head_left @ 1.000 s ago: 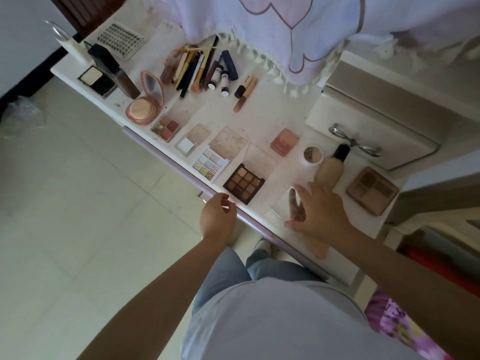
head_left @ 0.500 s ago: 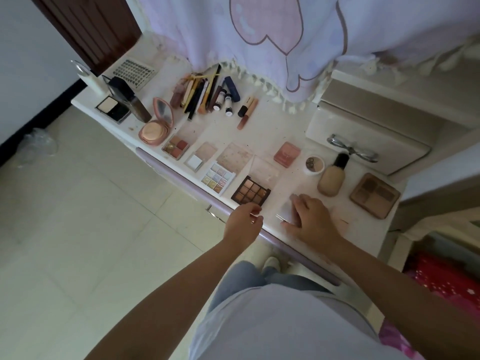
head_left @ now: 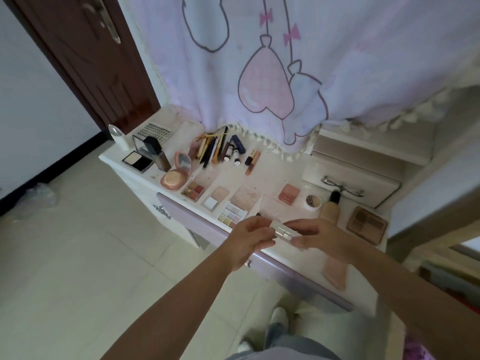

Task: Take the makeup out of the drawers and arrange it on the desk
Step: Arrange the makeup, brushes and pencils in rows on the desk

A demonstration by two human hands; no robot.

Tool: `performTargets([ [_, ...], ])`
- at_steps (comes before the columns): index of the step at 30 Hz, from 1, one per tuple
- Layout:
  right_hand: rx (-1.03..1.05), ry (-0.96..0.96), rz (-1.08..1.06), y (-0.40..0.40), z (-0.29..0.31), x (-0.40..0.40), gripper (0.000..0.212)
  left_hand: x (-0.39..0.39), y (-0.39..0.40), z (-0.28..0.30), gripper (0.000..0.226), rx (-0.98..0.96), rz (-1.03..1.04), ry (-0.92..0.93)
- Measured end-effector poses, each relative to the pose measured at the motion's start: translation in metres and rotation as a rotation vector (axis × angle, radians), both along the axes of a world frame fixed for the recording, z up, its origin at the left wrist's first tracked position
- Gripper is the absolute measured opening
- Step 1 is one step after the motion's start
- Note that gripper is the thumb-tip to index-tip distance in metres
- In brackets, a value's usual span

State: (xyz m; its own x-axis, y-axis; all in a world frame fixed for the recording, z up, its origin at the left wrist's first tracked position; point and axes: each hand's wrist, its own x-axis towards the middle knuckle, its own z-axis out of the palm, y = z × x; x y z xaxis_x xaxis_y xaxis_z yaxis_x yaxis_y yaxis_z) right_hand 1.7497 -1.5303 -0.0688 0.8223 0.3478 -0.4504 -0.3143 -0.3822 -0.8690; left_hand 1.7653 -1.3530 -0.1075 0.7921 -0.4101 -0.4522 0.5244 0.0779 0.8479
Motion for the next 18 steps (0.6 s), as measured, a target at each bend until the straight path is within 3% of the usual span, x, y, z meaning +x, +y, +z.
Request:
performTargets([
  [6,-0.242,-0.141,0.058,0.024,0.031,0.005,0.022,-0.001,0.012,0.028,0.003,-0.018,0.092,-0.011],
  [12,-0.229,-0.272,0.046,0.036,0.05,0.009,0.013,0.003,0.023,0.061,0.008,0.036,0.19,-0.115],
  [16,-0.246,-0.354,0.001,0.036,0.067,0.016,0.032,0.006,0.019,0.086,0.009,-0.002,0.233,-0.152],
  [18,-0.228,-0.381,-0.006,0.035,0.077,0.015,0.027,0.006,0.017,0.095,0.007,-0.027,0.242,-0.171],
])
